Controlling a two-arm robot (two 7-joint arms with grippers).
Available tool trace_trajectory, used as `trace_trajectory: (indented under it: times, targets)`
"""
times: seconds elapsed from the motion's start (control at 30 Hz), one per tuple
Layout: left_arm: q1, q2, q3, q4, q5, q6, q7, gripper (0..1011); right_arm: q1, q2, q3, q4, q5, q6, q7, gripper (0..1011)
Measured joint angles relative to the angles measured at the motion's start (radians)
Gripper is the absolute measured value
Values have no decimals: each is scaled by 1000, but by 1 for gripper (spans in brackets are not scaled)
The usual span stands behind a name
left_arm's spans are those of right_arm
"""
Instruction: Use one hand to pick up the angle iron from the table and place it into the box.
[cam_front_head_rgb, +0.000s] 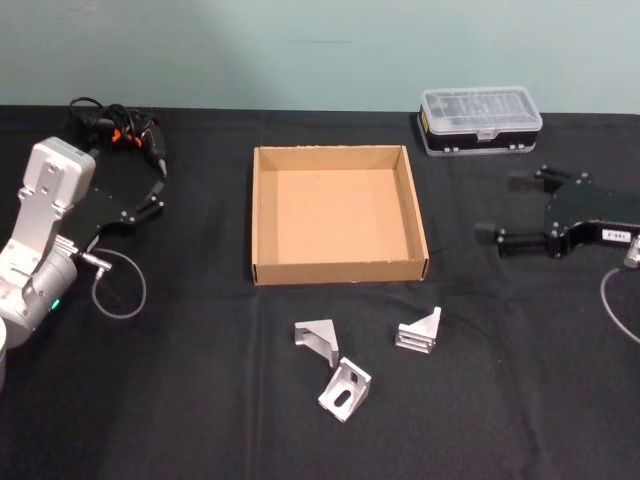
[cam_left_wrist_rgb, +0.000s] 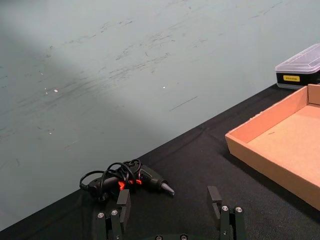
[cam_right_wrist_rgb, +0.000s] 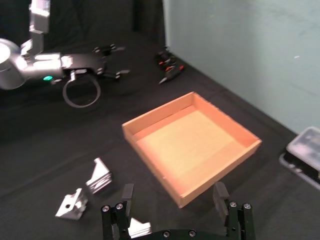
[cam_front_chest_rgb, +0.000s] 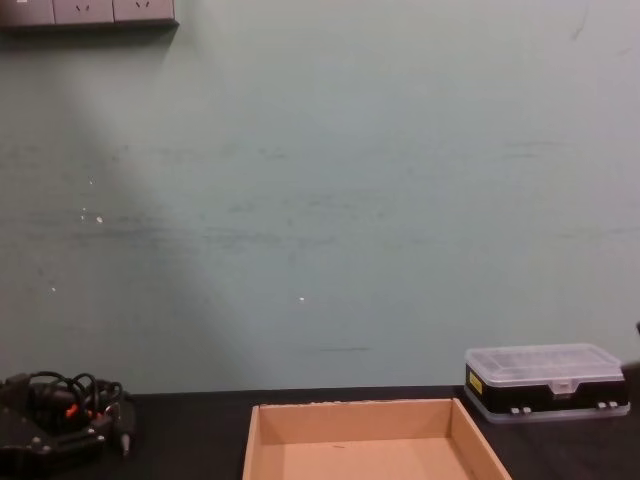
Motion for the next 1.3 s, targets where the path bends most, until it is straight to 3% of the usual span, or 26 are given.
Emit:
trace_trajectory:
  times: [0.23,0.43,0.97,1.3]
  targets:
    - [0,0,0,0,0,0,0,1000,17,32,-52,-1,5,10,47,1002]
    - [0,0,0,0,0,0,0,1000,34,49,-121,2,-18,15,66,1002]
    - [0,0,0,0,0,0,0,1000,89,56,-257,37,-100,25,49,1003]
    - [0,0,0,0,0,0,0,1000,112,41,-337,71,-144,24,16,1003]
